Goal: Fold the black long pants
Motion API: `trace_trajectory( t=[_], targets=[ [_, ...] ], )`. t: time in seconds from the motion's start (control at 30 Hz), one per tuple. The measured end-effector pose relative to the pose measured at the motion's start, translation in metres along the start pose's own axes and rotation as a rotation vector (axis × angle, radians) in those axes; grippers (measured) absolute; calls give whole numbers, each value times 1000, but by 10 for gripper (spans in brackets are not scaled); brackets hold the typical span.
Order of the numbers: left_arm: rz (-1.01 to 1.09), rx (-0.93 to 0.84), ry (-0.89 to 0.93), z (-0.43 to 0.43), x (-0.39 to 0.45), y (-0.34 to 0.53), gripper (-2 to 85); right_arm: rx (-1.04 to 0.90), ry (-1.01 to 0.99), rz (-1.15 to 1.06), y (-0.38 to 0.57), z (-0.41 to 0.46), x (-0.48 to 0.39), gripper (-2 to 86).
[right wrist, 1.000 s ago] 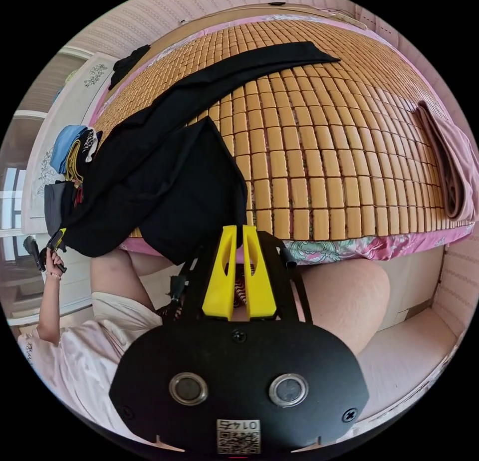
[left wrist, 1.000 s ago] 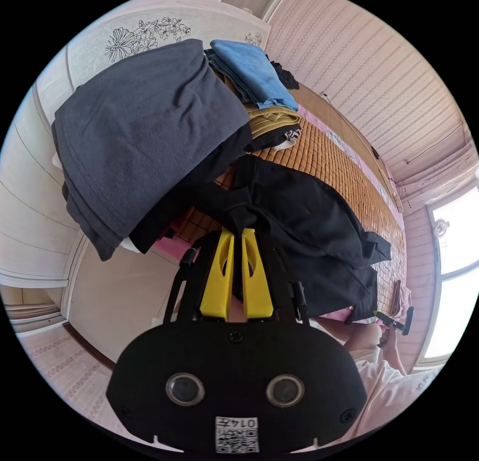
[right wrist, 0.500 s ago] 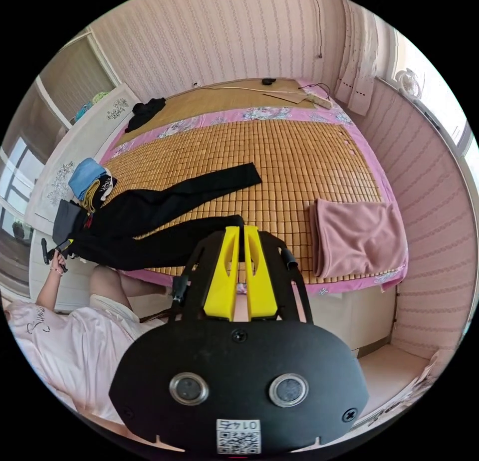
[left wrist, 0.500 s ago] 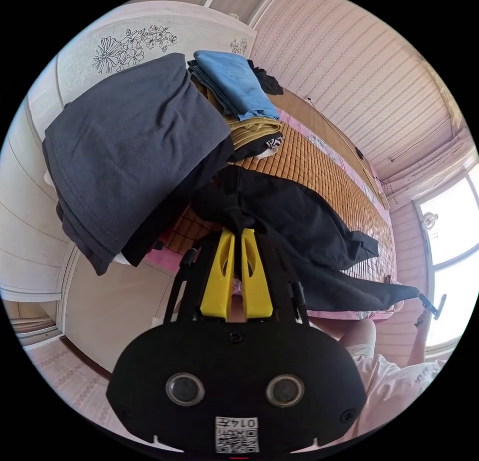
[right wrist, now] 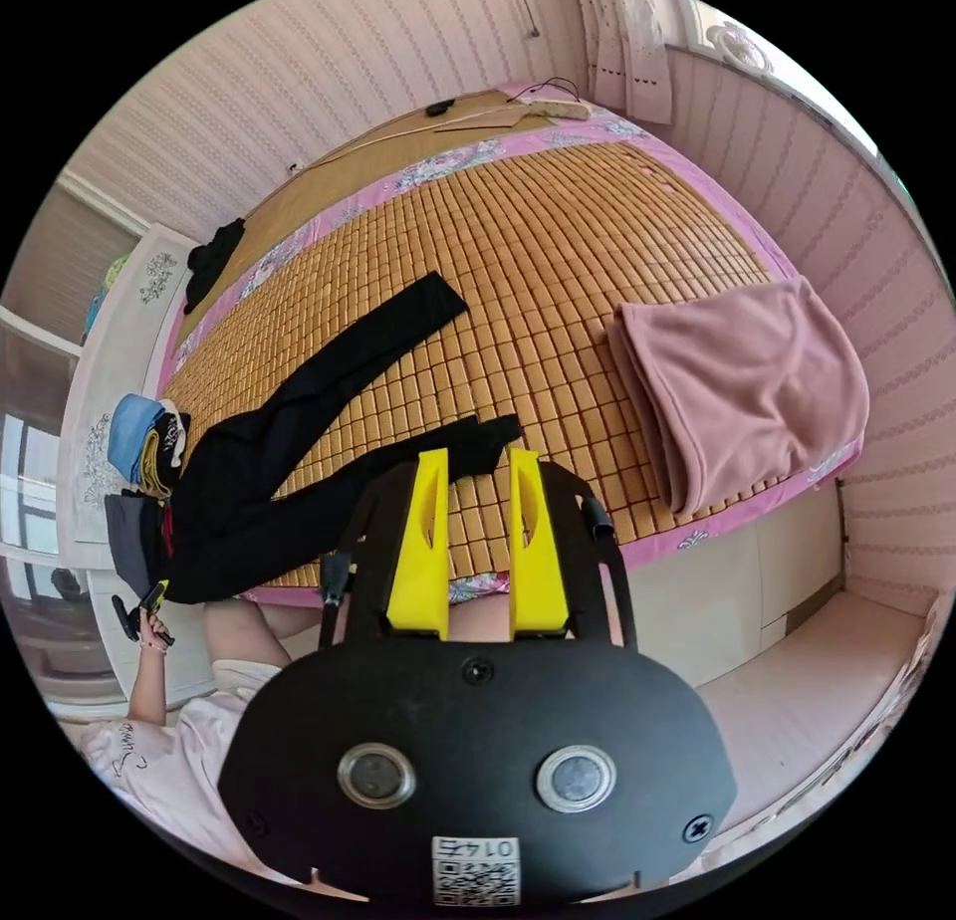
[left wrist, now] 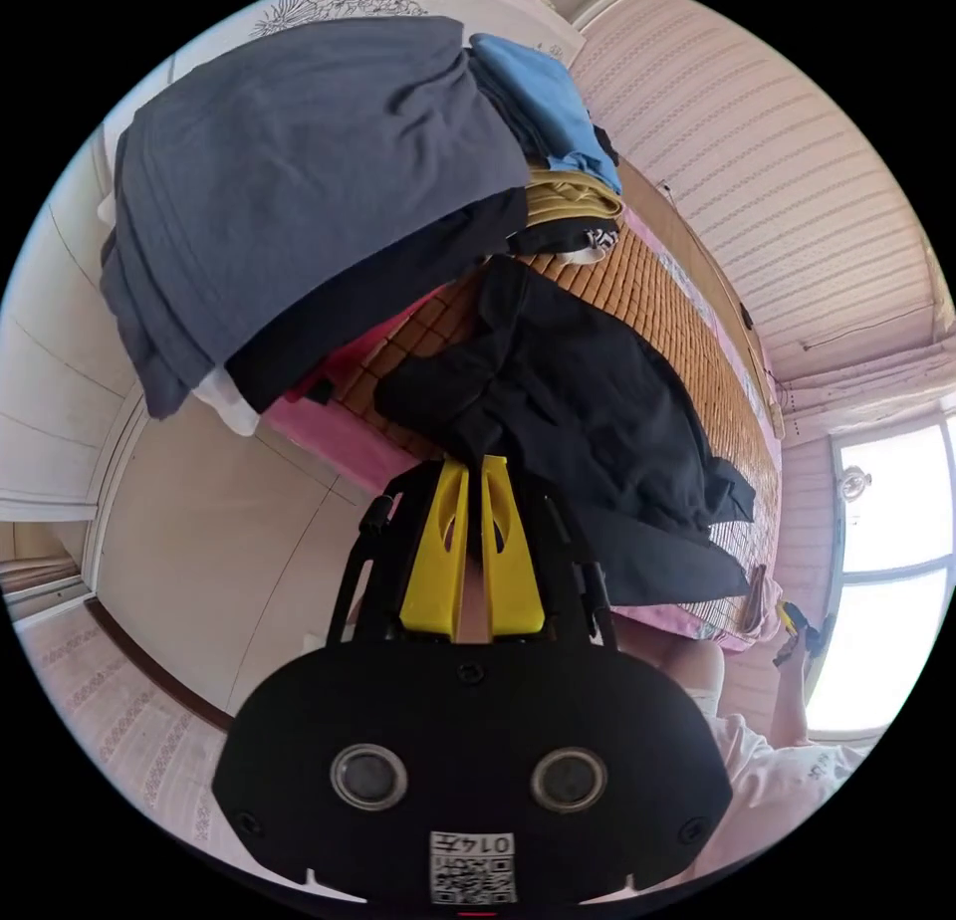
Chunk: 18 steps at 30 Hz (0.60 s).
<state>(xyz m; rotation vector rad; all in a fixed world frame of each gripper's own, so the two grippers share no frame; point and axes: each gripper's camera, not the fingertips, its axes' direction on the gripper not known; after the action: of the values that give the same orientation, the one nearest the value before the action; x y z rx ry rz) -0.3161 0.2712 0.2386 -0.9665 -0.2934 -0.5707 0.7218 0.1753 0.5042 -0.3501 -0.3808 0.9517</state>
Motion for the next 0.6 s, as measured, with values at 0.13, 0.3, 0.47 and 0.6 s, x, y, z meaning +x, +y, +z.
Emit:
trace_trajectory(
  t=[0.13, 0.3, 0.47, 0.6],
  targets=[
    [-32, -37, -30, 19, 2, 14, -6, -83, -39, 94, 15, 48, 24, 140],
    [-53, -49, -44, 33, 12, 21, 30, -88, -83, 174, 11, 79, 37, 153],
    [72, 28, -238, 19, 53, 34, 58, -155, -35, 218, 10, 106, 47, 66],
    [475, 77, -276, 17, 138, 49, 60, -76, -99, 211, 22, 101, 57, 8]
  ],
)
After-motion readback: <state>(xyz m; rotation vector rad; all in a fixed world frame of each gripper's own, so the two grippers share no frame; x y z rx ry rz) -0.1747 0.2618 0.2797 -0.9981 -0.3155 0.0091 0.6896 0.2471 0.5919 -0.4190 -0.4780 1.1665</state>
